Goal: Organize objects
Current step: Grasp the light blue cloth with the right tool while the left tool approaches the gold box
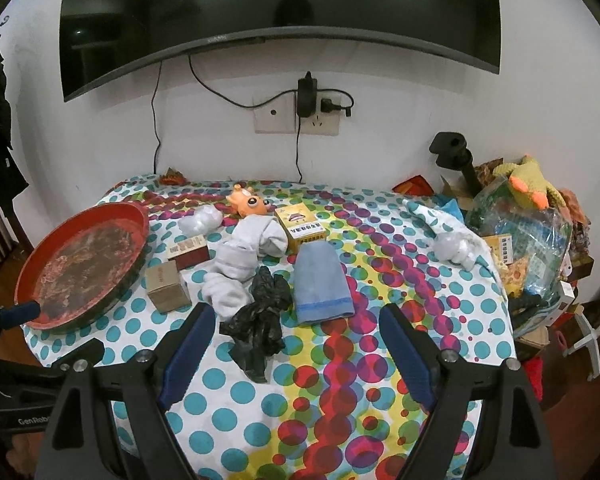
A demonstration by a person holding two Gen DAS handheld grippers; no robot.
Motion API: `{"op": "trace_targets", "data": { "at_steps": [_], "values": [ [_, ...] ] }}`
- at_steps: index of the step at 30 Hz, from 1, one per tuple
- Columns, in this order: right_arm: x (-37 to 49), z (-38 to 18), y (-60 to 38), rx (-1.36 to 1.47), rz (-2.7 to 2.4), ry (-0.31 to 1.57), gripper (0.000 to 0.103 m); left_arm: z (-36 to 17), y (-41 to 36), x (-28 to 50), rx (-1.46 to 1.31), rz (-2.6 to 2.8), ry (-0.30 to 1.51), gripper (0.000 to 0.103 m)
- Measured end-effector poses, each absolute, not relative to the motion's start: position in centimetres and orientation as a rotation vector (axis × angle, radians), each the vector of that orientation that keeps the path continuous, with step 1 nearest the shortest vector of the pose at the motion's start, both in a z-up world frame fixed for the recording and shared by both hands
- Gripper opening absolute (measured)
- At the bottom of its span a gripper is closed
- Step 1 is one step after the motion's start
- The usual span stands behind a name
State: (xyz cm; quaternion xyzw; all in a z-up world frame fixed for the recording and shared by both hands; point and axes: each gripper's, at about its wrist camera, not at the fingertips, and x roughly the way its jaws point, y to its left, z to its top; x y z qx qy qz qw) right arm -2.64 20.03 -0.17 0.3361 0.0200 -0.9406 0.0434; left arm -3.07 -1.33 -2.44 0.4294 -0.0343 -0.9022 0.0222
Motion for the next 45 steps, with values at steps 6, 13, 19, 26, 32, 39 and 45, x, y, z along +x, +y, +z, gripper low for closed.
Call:
{"op": "trace_targets", "data": {
  "at_steps": [6,13,19,26,32,39,45],
  "values": [
    [-4.0,-1.2,20.3,1.063,-2.866,0.061,0.087,-3.3,-1.2,-4.3,1.370,-2.786,-0.110,0.103],
    [-6.0,-2.6,20.7,1.109,-2.857,0.056,0.087,-4.4,-1.0,-5.6,1.403,-2.777,-0.131,0.103],
    [-8.4,-4.2,21.3,1.153,-2.853,0.058,0.087,-5.5,-1.1,-6.6,1.428,-2.764,-0.150,0.103],
    [-12.5,-5.9,22.0,1.200,-2.844,0.064,0.086,-6.3,-1.5,-7.7,1.436,-2.772,-0.146,0.103],
    [-16.1,-7.4,21.6,1.239,-2.826,0.144,0.086,-6.8,-1.4,-8.7,1.437,-2.779,-0.171,0.103],
    [-18.4,-9.1,21.1,1.263,-2.800,0.175,0.086,-7.0,-1.0,-9.7,1.430,-2.815,-0.223,0.103],
    [-19.4,-9.9,21.0,1.272,-2.787,0.176,0.081,-6.8,-0.2,-10.2,1.411,-2.874,-0.326,0.103]
  ]
}}
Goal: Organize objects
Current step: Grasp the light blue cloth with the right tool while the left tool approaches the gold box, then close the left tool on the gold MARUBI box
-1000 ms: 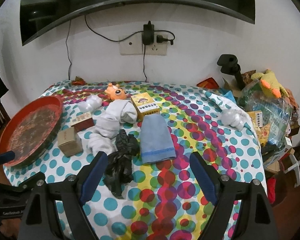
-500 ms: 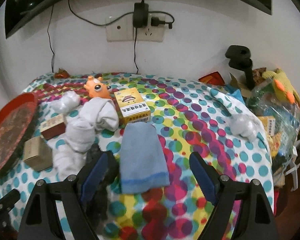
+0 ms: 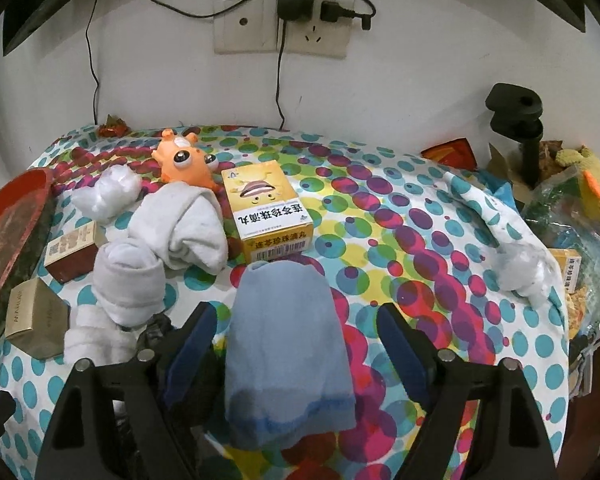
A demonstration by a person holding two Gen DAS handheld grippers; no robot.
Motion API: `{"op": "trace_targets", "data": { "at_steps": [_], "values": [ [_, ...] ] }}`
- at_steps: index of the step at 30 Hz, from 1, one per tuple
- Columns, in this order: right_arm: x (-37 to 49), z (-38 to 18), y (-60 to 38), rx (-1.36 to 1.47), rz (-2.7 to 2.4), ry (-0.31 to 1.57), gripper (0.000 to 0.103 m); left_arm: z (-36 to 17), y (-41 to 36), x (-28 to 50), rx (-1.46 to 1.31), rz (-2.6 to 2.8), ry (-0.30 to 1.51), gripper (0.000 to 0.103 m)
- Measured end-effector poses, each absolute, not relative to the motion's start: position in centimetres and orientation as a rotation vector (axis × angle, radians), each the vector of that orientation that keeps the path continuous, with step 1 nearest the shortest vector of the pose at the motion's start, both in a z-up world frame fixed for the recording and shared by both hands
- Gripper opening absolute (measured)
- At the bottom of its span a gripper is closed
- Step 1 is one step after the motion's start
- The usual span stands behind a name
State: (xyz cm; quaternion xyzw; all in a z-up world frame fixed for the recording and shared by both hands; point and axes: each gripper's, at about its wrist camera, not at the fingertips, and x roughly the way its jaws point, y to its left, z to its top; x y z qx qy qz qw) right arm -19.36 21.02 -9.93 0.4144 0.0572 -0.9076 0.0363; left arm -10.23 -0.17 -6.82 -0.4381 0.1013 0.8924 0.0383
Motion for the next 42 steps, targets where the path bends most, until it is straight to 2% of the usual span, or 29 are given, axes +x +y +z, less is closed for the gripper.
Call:
{"op": "trace_targets", "data": {
  "at_steps": [4,6,7,8,12,14,17,32,42],
  "values": [
    [-19.7,-10.3,21.1,1.273,-2.769,0.170,0.076,-6.4,-0.1,-10.4,-1.277,2.678,0.340,0.103],
    [-19.9,-10.4,21.1,1.273,-2.765,0.174,0.067,-6.1,-0.4,-10.6,-1.242,2.640,0.330,0.103],
    [-19.9,-10.6,21.2,1.274,-2.759,0.166,0.055,-6.0,-0.5,-10.8,-1.237,2.628,0.327,0.103],
    [-20.1,-10.7,21.2,1.280,-2.745,0.150,0.050,-5.8,-0.7,-11.1,-1.233,2.619,0.324,0.103],
    [-20.3,-11.2,21.7,1.284,-2.721,0.066,0.045,-5.4,-1.6,-12.5,-1.242,2.579,0.281,0.103],
    [-20.3,-11.3,21.9,1.281,-2.718,0.044,0.037,-5.3,-1.8,-13.1,-1.239,2.571,0.282,0.103],
    [-20.3,-11.5,22.1,1.275,-2.719,0.024,0.035,-5.3,-1.6,-13.8,-1.233,2.538,0.322,0.103],
    [-20.4,-11.8,22.5,1.273,-2.706,-0.015,0.035,-7.8,0.6,-16.6,-1.320,2.426,0.443,0.103],
    [-20.4,-11.9,22.5,1.275,-2.708,-0.002,0.036,-9.0,0.5,-17.5,-1.369,2.435,0.380,0.102]
  ]
}}
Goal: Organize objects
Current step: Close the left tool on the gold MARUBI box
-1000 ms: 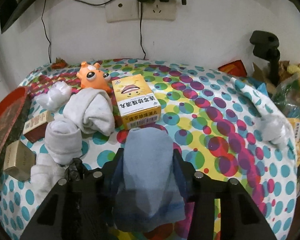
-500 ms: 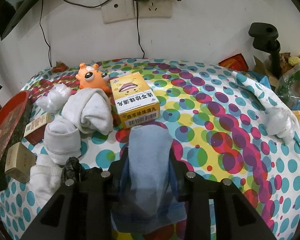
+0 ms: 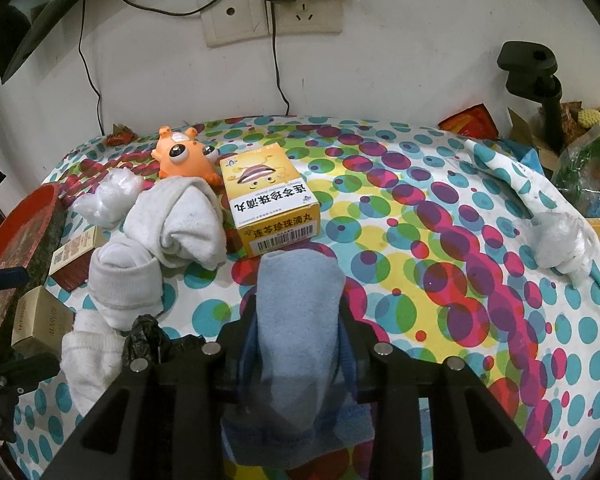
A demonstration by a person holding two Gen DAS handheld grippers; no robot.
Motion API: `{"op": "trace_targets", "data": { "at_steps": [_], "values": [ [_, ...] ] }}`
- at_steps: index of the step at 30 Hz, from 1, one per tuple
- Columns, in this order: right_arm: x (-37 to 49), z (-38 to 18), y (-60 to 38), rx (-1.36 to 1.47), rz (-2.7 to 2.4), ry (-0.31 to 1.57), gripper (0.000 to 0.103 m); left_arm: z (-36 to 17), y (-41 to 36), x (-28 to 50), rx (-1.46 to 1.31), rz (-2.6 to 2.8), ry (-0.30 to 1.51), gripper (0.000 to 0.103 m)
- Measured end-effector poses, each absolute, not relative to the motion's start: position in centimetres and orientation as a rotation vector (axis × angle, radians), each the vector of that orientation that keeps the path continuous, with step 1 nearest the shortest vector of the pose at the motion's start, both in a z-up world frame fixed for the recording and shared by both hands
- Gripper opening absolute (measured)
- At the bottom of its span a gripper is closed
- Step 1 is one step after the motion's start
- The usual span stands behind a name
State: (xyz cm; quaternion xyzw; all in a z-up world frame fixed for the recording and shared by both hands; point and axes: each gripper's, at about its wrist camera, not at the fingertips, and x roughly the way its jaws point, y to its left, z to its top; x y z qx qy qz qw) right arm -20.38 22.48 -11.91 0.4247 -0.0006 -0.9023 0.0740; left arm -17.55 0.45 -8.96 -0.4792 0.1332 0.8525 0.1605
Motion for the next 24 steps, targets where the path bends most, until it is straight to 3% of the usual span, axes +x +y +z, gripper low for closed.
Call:
{"op": "trace_targets", "data": {
  "at_steps": [2,10,24],
  "values": [
    [-20.4,-11.9,22.5,1.275,-2.708,0.000,0.036,-9.1,0.4,-17.6,-1.374,2.445,0.378,0.098],
    [-20.5,-12.0,22.4,1.277,-2.711,0.010,0.036,-10.2,0.6,-17.5,-1.406,2.415,0.378,0.058],
    [-20.5,-12.0,22.3,1.281,-2.713,0.022,0.037,-8.9,-0.6,-16.7,-1.383,2.464,0.280,0.057]
  ]
}}
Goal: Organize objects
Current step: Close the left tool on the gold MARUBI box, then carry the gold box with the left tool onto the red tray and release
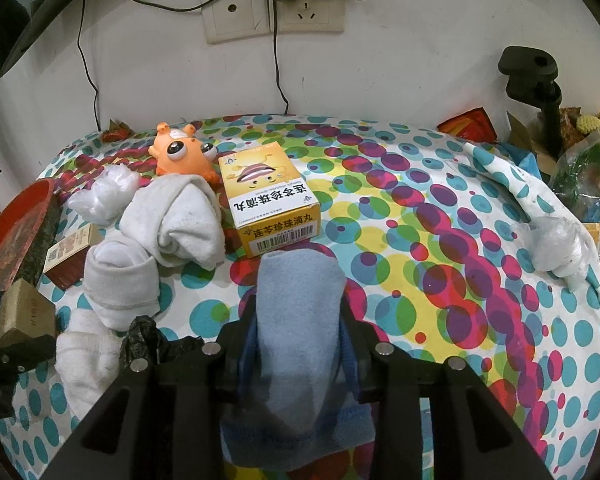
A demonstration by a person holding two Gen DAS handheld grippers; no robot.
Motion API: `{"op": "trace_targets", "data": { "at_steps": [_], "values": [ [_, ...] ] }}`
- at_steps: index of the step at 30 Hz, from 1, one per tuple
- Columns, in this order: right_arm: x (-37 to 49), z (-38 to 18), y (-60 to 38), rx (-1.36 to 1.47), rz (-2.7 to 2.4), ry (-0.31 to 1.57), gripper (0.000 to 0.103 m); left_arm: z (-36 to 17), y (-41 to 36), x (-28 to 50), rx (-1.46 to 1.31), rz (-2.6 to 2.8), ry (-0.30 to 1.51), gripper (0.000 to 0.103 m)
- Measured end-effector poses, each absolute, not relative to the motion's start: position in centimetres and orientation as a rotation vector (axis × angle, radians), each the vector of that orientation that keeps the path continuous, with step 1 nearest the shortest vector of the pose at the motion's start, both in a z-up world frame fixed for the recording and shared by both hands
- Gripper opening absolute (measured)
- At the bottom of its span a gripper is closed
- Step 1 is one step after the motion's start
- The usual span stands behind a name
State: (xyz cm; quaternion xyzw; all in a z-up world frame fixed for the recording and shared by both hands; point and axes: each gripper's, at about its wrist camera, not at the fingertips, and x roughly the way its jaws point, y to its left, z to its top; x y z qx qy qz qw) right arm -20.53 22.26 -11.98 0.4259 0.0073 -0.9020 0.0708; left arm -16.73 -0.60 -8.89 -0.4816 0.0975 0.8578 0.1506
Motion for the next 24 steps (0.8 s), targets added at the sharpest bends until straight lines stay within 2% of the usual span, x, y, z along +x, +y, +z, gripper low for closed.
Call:
{"op": "trace_targets", "data": {
  "at_steps": [11,24],
  "values": [
    [-20.6,-12.0,22.4,1.280,-2.714,0.023,0.035,-6.7,-2.6,-15.8,-1.382,2.543,0.246,0.057],
    [-20.6,-12.1,22.2,1.287,-2.729,0.071,0.034,-3.9,-8.8,-14.3,-1.401,2.710,0.181,0.057]
  ]
}}
